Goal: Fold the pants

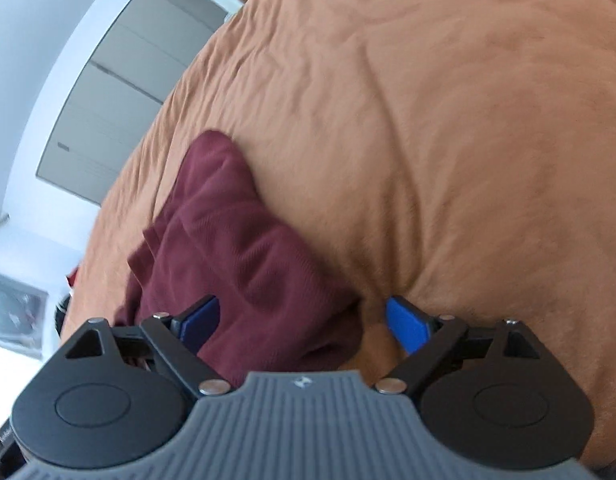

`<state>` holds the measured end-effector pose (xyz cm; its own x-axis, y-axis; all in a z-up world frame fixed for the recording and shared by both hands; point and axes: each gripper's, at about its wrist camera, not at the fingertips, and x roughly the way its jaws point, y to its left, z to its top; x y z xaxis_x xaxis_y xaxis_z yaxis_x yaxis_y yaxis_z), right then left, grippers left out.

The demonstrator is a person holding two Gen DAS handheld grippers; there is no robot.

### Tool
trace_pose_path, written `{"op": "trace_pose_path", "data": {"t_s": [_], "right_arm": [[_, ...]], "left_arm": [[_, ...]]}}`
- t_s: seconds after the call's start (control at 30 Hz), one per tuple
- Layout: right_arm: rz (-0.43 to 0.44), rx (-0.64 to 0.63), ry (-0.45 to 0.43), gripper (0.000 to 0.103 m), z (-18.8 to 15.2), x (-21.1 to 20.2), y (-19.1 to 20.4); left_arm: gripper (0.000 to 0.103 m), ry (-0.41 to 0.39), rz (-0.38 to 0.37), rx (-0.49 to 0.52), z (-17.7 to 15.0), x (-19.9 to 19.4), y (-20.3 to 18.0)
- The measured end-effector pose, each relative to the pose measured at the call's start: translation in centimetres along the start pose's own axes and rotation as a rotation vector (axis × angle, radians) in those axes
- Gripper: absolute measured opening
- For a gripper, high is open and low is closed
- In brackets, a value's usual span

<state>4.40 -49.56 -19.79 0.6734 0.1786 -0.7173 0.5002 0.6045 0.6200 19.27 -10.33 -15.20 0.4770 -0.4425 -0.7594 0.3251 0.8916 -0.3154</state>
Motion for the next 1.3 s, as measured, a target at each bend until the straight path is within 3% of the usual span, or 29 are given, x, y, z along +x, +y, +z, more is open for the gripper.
{"op": "trace_pose_path", "data": {"t_s": [0.2, 0.27, 0.33, 0.47, 0.57, 0.67, 0.77, 0.87, 0.9, 0.93, 1.03, 1.13, 1.3], "right_arm": [[0.031, 0.027, -0.030, 0.087, -0.5, 2.1, 1.1], [0.031, 0.030, -0.061, 0.080, -0.7, 2.3, 1.4], [0.036, 0.041, -0.087, 0.066, -1.0, 1.6, 1.3], [0.091, 0.111, -0.100, 0.053, -1.5, -0.5, 0.0], [0.181, 0.191, -0.087, 0.052, -1.6, -1.5, -0.9], [0.171, 0.231, -0.065, 0.054, -1.6, -0.7, -1.2], [0.168, 0.265, -0.041, 0.064, -1.2, 1.8, -1.5], [0.125, 0.217, -0.026, 0.073, -0.8, 4.2, -0.4], [0.115, 0.208, -0.030, 0.069, -0.7, 4.3, 0.0], [0.106, 0.182, -0.037, 0.052, -0.7, 4.4, 0.8], [0.167, 0.156, -0.055, 0.024, -0.8, 3.8, 1.1], [0.245, 0.148, -0.098, 0.022, -0.9, 2.5, 1.7], [0.256, -0.077, -0.191, 0.021, -1.7, -0.3, 8.2]], "left_arm": [[0.103, -0.030, -0.011, -0.021, -1.6, 2.1, 0.0], [0.103, -0.026, -0.022, -0.037, -2.0, 2.5, 0.6], [0.103, -0.032, -0.028, -0.033, -2.2, 2.7, 0.6], [0.103, -0.056, -0.028, -0.024, -2.1, 1.6, 0.1], [0.103, -0.046, -0.046, -0.003, -2.0, 1.7, -0.1], [0.103, -0.050, -0.059, -0.009, -2.2, 2.1, 0.4], [0.103, -0.056, -0.065, -0.016, -2.2, 2.3, 0.5], [0.103, -0.058, -0.072, -0.016, -2.3, 2.3, 0.7], [0.103, -0.059, -0.076, -0.016, -2.3, 2.3, 0.7], [0.103, -0.060, -0.079, -0.017, -2.3, 2.3, 0.8], [0.103, -0.065, -0.093, -0.014, -2.4, 2.2, 0.9], [0.103, -0.076, -0.112, -0.023, -2.6, 1.9, 1.2], [0.103, -0.091, -0.133, -0.076, -2.9, 0.9, 2.6]]}}
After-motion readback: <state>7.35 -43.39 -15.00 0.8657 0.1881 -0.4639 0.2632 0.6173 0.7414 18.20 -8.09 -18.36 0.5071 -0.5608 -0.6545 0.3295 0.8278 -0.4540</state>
